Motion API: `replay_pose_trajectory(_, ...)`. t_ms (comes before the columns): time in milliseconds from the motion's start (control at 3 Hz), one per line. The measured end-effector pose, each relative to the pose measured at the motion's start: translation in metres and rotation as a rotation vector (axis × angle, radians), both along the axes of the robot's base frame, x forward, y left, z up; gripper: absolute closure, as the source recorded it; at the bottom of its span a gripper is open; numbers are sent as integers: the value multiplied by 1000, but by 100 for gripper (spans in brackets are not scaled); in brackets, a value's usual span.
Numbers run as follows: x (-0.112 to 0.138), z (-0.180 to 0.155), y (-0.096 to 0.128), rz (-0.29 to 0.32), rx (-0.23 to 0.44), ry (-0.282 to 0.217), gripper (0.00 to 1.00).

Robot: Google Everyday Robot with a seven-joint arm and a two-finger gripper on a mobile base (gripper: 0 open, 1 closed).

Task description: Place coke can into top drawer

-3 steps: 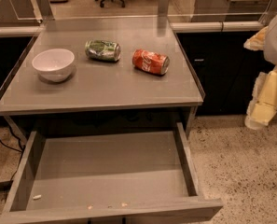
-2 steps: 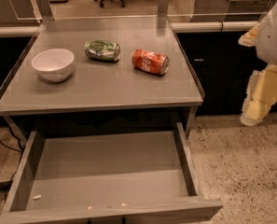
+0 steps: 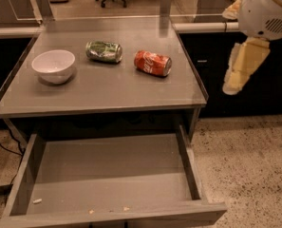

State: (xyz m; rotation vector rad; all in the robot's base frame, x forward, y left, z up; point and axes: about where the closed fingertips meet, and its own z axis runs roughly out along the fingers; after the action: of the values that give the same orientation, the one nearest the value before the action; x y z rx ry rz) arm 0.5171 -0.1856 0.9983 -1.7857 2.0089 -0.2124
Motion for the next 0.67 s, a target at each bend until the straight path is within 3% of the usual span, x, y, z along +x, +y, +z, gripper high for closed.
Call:
replay_pose_trajectory(333, 34, 8, 1, -90, 299, -13, 0)
replay_pose_trajectory(667, 42, 14, 8, -138, 392, -2, 0)
